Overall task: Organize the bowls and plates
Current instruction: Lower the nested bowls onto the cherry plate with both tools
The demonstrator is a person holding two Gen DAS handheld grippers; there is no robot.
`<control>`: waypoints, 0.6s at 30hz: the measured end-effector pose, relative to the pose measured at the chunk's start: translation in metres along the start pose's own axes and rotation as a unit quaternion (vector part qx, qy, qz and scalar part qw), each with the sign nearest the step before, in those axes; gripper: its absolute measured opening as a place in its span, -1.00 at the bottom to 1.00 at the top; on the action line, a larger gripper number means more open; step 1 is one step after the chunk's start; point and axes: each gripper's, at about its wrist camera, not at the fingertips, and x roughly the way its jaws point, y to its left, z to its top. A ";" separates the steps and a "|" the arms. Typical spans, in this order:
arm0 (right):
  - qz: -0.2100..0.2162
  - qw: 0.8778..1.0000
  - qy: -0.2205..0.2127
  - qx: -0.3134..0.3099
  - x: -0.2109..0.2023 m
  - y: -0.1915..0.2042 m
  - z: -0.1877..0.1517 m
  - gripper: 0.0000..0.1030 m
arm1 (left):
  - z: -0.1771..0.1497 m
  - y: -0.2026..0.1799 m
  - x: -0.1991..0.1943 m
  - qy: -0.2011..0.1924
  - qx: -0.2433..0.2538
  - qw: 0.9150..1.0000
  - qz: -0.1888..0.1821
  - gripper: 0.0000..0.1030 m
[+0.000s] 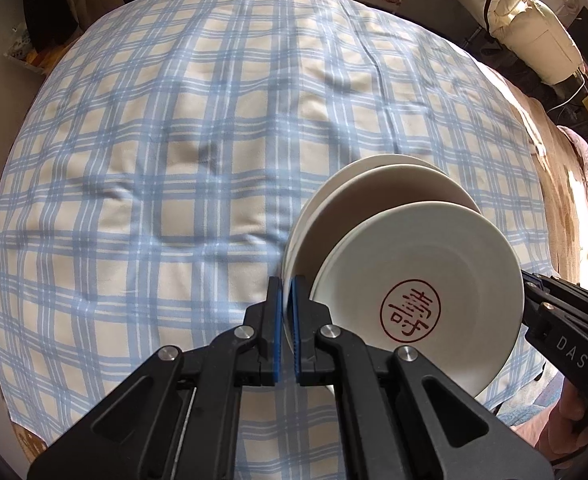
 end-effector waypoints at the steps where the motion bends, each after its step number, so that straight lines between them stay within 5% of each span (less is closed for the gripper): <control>1: 0.002 1.000 0.000 -0.003 0.001 0.000 0.001 -0.83 | 0.001 0.001 0.000 0.001 -0.003 1.000 -0.002 -0.96; 18: 0.040 0.999 -0.004 0.023 0.009 -0.020 0.013 -0.83 | 0.006 -0.008 0.006 -0.021 -0.007 1.000 0.005 -0.95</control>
